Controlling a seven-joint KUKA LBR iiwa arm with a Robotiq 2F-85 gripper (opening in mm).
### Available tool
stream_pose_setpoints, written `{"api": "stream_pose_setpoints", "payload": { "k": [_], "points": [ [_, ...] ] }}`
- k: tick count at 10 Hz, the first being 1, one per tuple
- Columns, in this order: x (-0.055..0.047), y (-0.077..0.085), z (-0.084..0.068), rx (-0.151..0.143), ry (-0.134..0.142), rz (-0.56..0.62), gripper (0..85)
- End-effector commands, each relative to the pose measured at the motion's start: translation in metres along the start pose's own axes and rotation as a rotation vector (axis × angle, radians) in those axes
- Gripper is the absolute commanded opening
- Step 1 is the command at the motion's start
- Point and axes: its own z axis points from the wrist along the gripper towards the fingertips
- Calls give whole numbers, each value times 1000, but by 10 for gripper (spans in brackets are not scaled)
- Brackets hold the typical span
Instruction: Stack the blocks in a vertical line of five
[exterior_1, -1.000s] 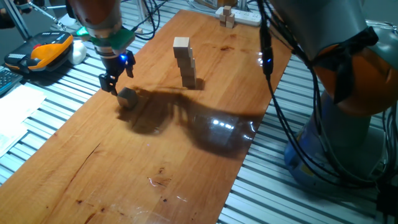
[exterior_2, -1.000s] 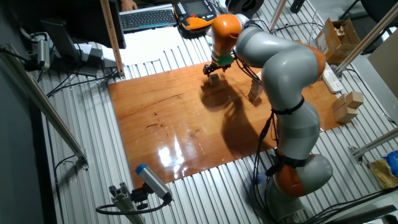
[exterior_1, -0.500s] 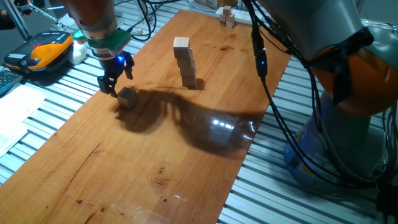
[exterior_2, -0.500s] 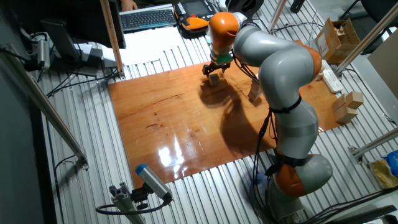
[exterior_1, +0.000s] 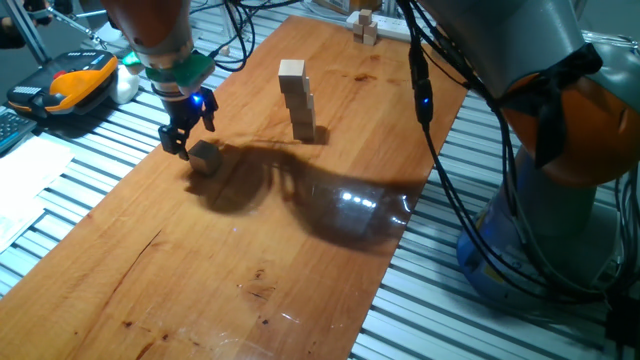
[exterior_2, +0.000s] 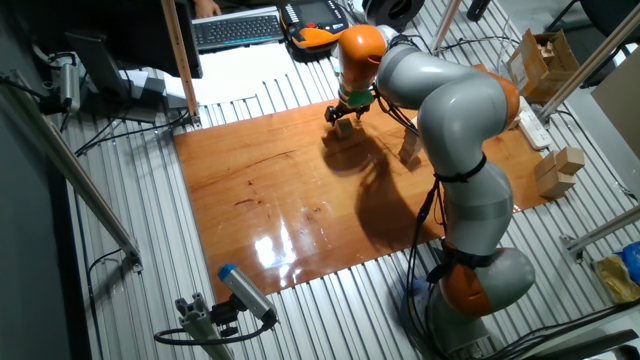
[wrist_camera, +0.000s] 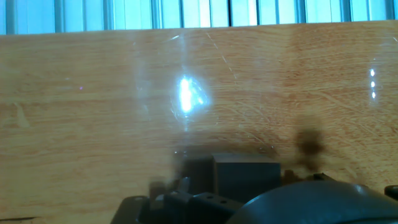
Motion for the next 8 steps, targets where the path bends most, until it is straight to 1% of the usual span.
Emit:
{"api": "stream_pose_setpoints", "payload": {
  "k": [1,5,8],
  "points": [
    [0,0,2,0,-2,2,850],
    [0,0,5,-1,-6,3,850],
    [2,2,8,9,-4,-1,850]
  ]
}}
